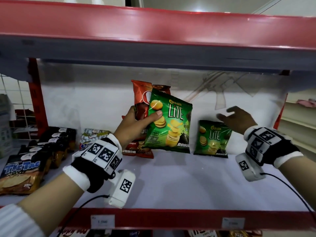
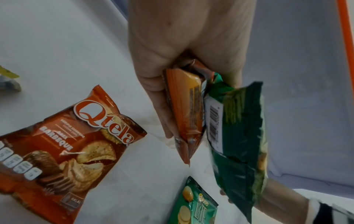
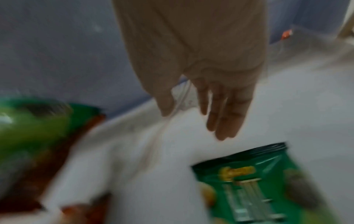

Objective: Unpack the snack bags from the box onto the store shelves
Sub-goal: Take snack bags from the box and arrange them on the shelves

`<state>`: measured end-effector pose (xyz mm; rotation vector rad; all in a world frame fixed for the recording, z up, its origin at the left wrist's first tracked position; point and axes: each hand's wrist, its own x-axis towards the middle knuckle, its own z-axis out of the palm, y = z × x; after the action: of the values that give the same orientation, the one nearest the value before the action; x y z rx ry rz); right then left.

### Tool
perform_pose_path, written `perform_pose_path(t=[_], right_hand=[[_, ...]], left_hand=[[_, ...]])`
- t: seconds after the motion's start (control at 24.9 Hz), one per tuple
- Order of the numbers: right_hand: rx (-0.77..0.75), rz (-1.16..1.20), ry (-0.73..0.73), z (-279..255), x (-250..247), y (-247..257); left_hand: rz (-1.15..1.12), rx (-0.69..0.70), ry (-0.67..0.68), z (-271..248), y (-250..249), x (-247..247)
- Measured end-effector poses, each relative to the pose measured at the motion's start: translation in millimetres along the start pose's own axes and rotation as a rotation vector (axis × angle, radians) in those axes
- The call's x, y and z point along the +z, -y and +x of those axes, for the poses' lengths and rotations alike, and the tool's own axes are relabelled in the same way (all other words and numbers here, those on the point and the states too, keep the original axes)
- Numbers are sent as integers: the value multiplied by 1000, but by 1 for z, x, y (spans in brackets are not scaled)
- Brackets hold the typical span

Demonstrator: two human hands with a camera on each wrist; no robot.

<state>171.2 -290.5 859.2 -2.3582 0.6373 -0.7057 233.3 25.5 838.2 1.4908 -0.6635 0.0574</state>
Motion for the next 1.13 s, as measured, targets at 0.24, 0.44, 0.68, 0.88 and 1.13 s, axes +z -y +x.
perform_pose_path(t=[0.24,0.44,0.68,0.88,1.13], right_hand=[[-253,626,605,-75,17,71],[-183,600,598,-76,52,75],[-167,230,487,-60,79,56],[-49,22,292,-25,48,2],[103,99,220,-14,38,-39]], left_hand=[[-25,50,-5,0,-9,13],[37,98,-75,-5,-7,-14],[61,72,-198,-9,8,-72],[87,11,-178,-15,18,-90],[102,-25,-130,-11,16,-79]])
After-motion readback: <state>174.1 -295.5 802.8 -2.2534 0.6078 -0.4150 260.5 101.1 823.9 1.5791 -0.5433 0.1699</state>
